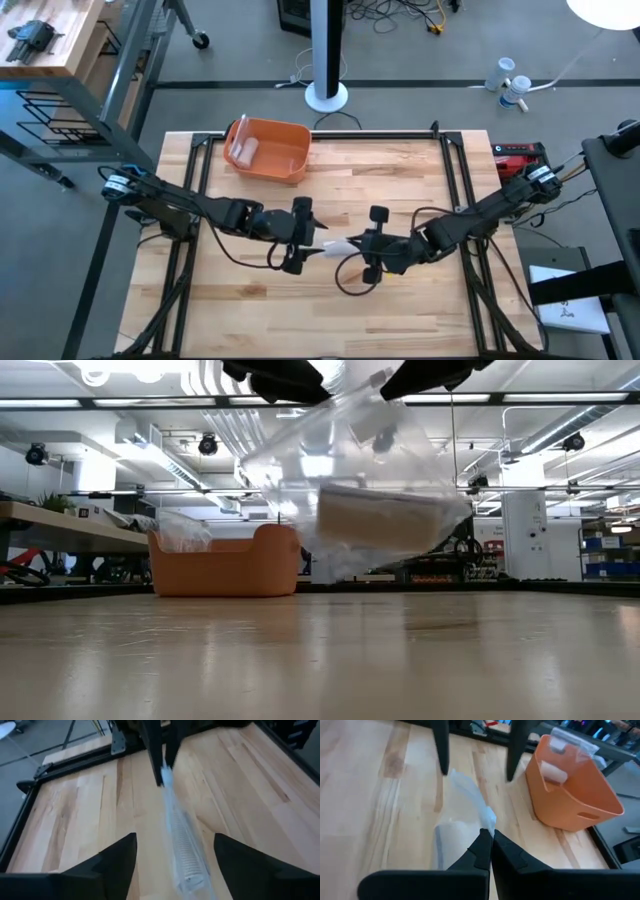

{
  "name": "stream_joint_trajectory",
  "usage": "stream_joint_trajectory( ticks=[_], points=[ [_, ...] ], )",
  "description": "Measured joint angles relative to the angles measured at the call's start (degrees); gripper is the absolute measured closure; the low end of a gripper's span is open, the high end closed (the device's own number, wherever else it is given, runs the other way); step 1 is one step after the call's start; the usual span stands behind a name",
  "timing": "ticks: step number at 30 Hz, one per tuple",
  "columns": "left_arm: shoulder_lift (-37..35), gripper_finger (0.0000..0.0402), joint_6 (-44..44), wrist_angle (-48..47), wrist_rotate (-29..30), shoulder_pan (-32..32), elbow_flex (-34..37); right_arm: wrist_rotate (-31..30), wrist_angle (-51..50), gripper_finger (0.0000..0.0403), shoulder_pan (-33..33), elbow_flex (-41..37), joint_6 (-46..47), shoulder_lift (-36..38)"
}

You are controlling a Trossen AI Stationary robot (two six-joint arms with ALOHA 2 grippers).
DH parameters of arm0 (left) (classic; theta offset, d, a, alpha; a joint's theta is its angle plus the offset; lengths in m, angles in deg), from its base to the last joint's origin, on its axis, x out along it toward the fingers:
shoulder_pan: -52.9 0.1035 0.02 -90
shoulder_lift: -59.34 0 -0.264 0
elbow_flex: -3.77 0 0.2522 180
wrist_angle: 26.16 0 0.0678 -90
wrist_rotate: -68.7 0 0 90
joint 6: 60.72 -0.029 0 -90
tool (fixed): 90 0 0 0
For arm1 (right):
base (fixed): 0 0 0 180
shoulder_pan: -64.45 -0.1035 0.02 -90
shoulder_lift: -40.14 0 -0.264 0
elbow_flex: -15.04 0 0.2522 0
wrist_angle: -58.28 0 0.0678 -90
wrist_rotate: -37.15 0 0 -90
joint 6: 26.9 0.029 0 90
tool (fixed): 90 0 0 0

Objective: Roll bandage
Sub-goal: Close the transparent zip bag

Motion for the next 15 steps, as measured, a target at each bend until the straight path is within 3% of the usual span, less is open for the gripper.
stream_joint_trajectory(
  ticks=[8,13,15],
  points=[
    [0.0,0.0159,-0.57,6.78,-3.89,0.73,2.4,1.63,-4.79,0.0403,0.35,-0.07,-0.19,0.03],
    [0.08,0.0184,-0.63,7.7,-2.94,1.08,3.41,-3.9,-5.49,0.0403,1.25,-0.07,-0.06,0.7],
    [-0.15,0.0191,-0.61,7.14,-2.53,1.09,3.13,-0.08,-5.46,0.0403,1.31,0.04,0.88,0.7]
  ],
)
